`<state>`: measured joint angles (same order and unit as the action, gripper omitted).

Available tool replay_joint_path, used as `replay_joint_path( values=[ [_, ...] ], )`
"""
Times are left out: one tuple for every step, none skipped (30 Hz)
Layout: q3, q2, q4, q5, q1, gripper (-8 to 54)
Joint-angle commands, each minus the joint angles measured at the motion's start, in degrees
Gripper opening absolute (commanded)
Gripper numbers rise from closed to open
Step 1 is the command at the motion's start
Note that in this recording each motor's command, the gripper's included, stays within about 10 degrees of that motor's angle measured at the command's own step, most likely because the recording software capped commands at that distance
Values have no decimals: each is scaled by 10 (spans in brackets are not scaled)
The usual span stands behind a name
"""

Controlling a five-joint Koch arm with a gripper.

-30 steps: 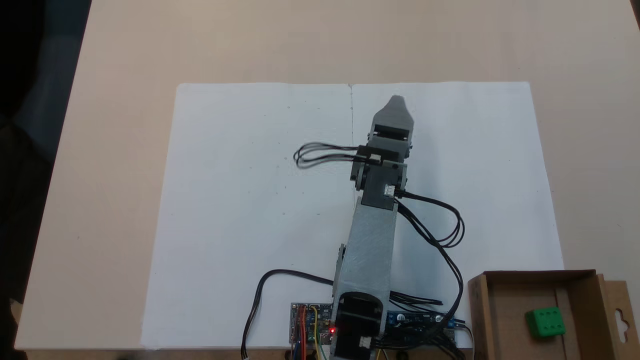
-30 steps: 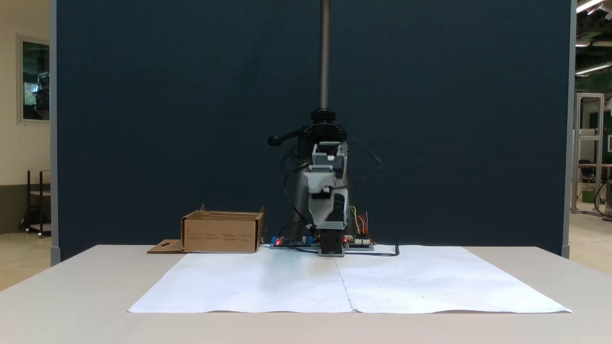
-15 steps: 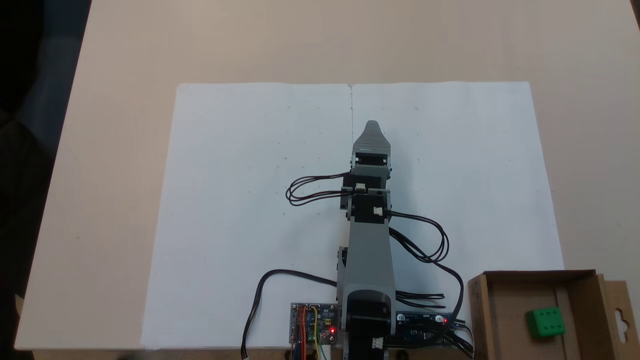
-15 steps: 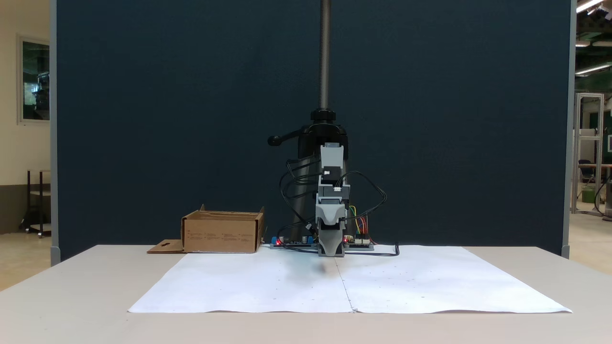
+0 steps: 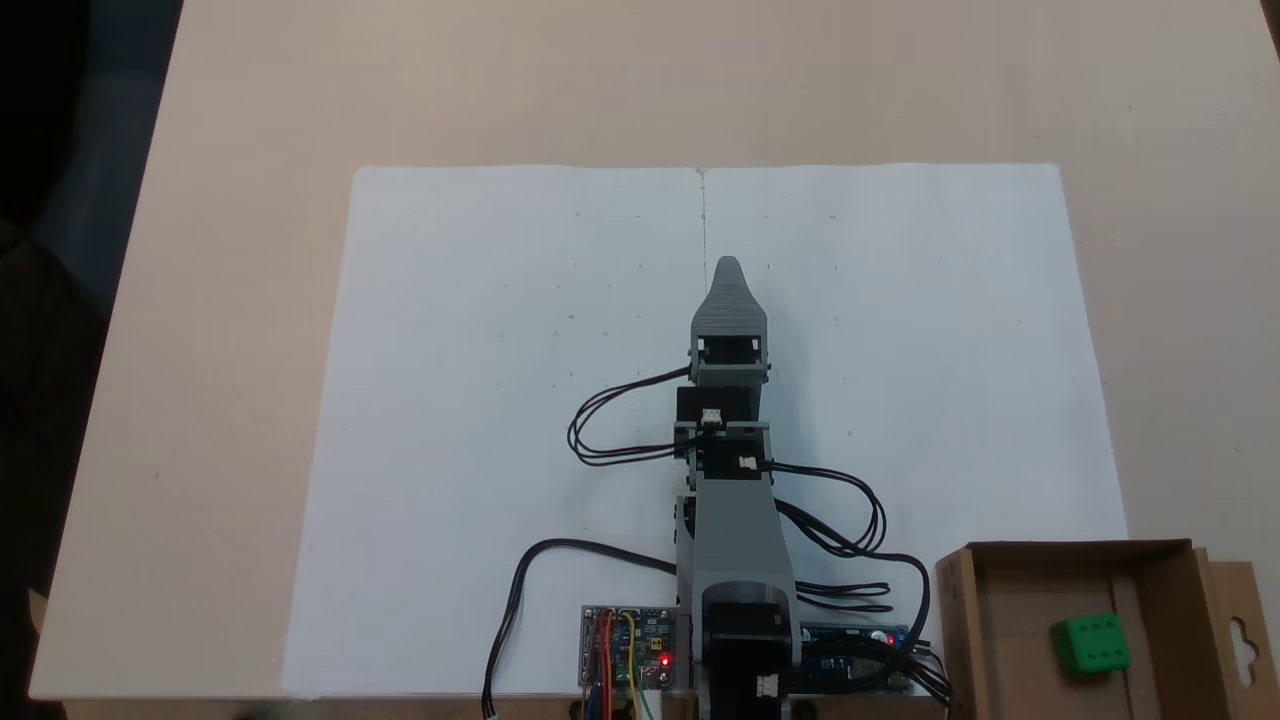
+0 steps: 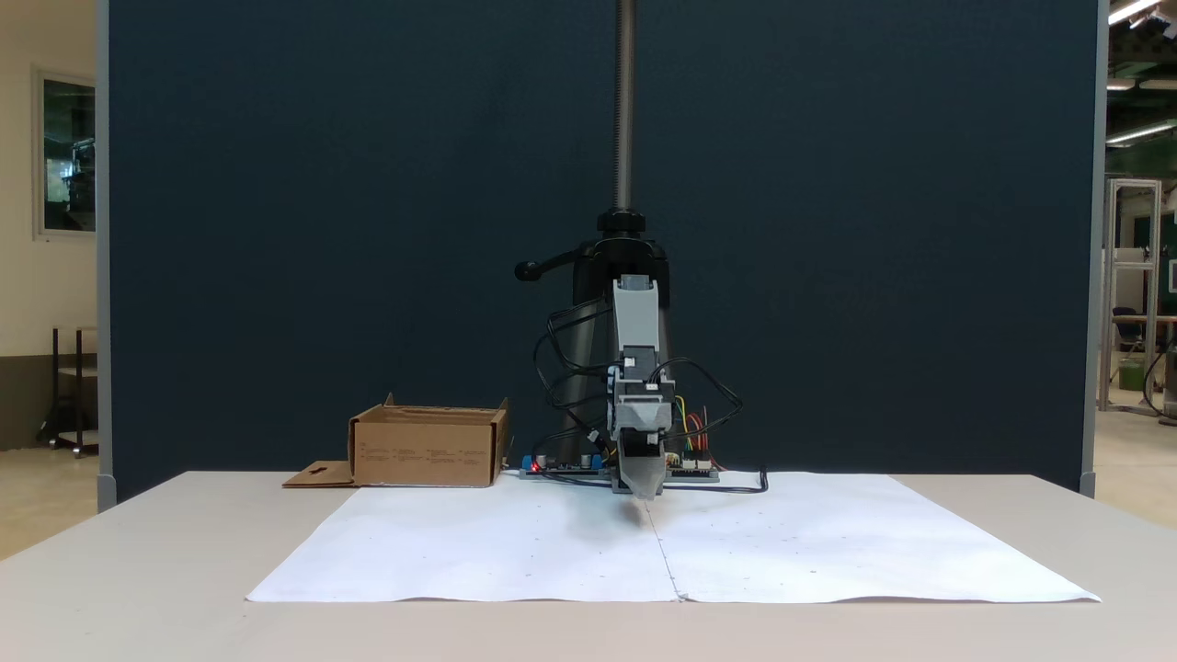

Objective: Grasp a green dice and put it in the bin.

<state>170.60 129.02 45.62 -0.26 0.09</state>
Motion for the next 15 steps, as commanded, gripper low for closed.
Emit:
replay_joint_path(
  values=[
    [10, 60, 95, -16, 6, 446],
    [18, 60, 118, -16, 6, 446],
    [25, 60, 137, -16, 6, 446],
    [33, 60, 155, -16, 6, 446],
    [38, 61, 172, -16, 6, 446],
    [43, 61, 189, -16, 6, 446],
    [50, 60, 205, -16, 6, 446],
    [55, 60, 219, -17, 6, 446],
    [59, 61, 235, -17, 6, 446],
    [62, 60, 249, -17, 6, 446],
    [65, 60, 265, -17, 6, 446],
    [67, 61, 279, -17, 6, 447],
    [69, 61, 292, -17, 6, 447],
    [72, 61, 305, -17, 6, 448],
    [76, 61, 318, -18, 6, 448]
  ],
)
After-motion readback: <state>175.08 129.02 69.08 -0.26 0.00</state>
